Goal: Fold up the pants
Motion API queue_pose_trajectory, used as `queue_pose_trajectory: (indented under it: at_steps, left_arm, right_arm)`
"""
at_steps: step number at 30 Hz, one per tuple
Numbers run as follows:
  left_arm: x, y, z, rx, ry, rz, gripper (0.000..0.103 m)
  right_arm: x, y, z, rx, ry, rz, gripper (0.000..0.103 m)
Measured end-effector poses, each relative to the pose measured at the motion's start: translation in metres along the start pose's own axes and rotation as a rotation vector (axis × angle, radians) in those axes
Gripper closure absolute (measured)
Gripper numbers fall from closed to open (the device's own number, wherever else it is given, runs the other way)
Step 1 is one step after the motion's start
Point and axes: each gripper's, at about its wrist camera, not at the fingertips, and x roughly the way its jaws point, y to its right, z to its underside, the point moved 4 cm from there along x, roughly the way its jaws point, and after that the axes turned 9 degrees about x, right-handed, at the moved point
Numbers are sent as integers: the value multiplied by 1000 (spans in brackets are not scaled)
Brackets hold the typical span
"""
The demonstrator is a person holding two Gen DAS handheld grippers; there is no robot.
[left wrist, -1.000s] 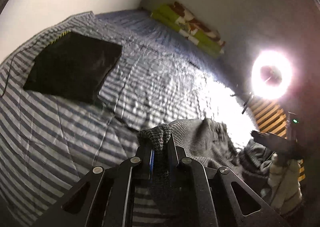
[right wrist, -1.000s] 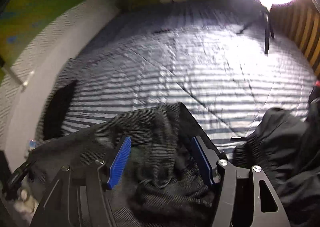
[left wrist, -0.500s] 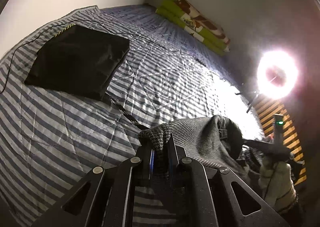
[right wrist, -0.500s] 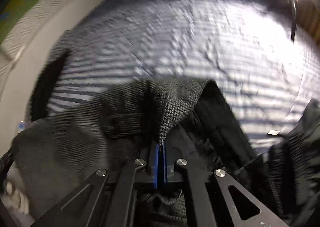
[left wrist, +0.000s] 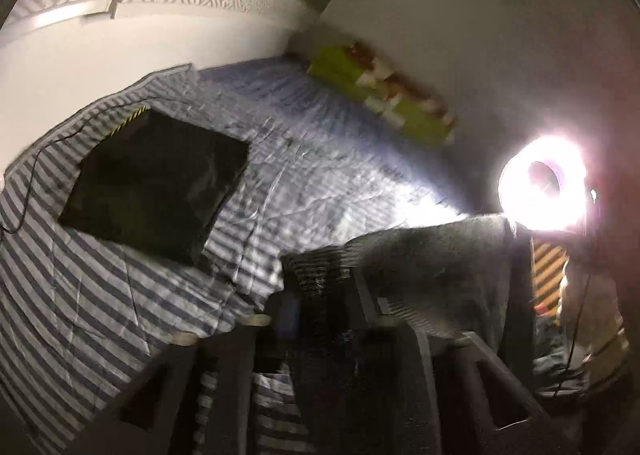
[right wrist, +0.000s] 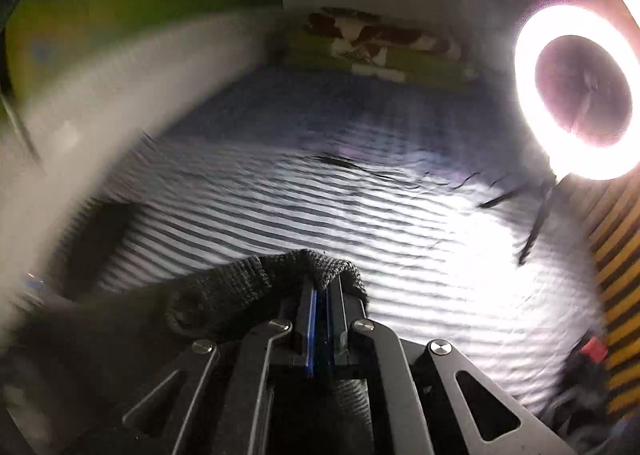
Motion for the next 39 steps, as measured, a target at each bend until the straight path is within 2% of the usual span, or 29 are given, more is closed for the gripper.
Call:
queue_pose_trajectory:
  at_steps: [1,2,3,4,6,8,11,16,20,23,26,28,29,32,36,39]
  left_arm:
    - [13,0,4,9,-49,-12,42]
    - [24,-1,9,1,-75,-15,42]
    - [30,-2,12,0,-92,-21,42]
    - [35,-2,16,10,-113,-27,42]
    - [38,-2,22,32,-136,-31,41]
    - [38,1,28,50,-152,-20,41]
    - [36,7,43,89,-185,-4,41]
    - [25,24,81,144,-255,67,37]
    - [7,57,117,250,-289,109,36]
    - [-13,91,145,333,-302,158,34]
    - [-39,120,171,392,-293,207,31]
    - [-55,135,186,436,-274,212,22]
    - [-64,146,197,469,-266,220,18]
    - [-74,176,225,582,-287,242,16]
    - [-64,216,263,764,-314,200,15]
    - [-38,229,287,891,-337,118,15]
  right_arm:
    - [25,-2,5,-21,-51,69,97]
    - [52,3,13,-4,-126,133,95]
    - [68,9,21,18,-171,160,94]
    - [79,14,29,32,-199,164,92]
    - [83,25,43,34,-200,190,89]
    - [73,40,57,69,-203,162,77]
    - [50,64,73,136,-205,102,74]
    - [11,102,139,203,-272,56,68]
    - [-9,126,197,198,-316,95,68]
    - [-26,140,218,219,-303,87,67]
    - [-40,141,223,238,-276,40,65]
    - [-47,138,224,224,-261,24,59]
    - [-50,133,224,204,-255,16,56]
    - [-52,119,227,117,-251,30,49]
    - [-41,118,240,45,-269,108,49]
    - [-40,125,245,52,-265,111,50]
